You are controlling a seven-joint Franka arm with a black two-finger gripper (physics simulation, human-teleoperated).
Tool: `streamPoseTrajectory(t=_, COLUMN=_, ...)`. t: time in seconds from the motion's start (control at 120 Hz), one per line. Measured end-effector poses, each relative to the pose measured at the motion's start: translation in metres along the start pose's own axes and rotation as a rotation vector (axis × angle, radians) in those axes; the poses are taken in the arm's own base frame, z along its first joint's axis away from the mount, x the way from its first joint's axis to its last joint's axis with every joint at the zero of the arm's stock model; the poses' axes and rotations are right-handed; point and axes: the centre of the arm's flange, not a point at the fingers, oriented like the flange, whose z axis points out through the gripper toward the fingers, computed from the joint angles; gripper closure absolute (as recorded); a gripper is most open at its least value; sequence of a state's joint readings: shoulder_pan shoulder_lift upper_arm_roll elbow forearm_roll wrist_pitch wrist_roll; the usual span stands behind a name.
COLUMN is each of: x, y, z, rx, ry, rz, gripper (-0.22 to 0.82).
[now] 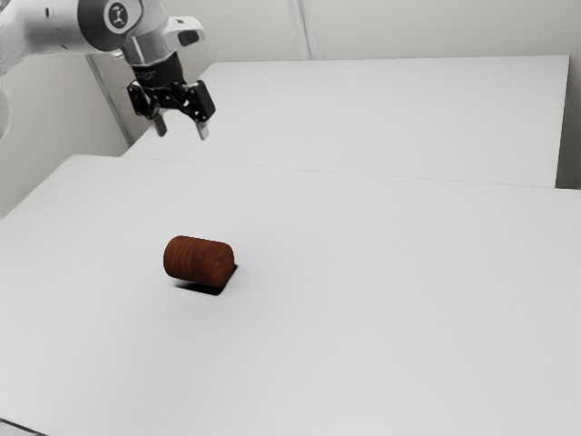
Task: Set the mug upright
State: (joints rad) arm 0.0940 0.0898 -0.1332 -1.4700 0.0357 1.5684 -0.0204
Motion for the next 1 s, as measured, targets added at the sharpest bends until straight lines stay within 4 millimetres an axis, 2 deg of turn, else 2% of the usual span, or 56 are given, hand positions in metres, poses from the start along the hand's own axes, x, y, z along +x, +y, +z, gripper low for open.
streamPoseTrajectory(t=0.108, x=0.001, y=0.005, z=0.001, rx=0.001, ry=-0.003, rz=0.008, gripper=0.00)
streamPoseTrajectory(t=0.342, x=0.000, y=-0.005, z=0.010, rx=0.000, ry=-0.020, rz=-0.013, gripper=0.00)
streamPoseTrajectory(t=0.492, x=-0.005, y=-0.007, z=0.029, rx=-0.003, ry=-0.057, rz=-0.020, gripper=0.00)
streamPoseTrajectory(t=0.583, x=-0.007, y=-0.015, z=0.043, rx=-0.007, ry=-0.074, rz=-0.036, gripper=0.00)
streamPoseTrajectory(t=0.675, x=-0.007, y=-0.032, z=0.055, rx=-0.045, ry=-0.089, rz=-0.076, gripper=0.00)
streamPoseTrajectory(t=0.875, x=-0.007, y=-0.099, z=0.095, rx=-0.144, ry=-0.134, rz=-0.205, gripper=0.00)
streamPoseTrajectory(t=1.0, x=-0.008, y=-0.124, z=0.116, rx=-0.203, ry=-0.135, rz=-0.194, gripper=0.00)
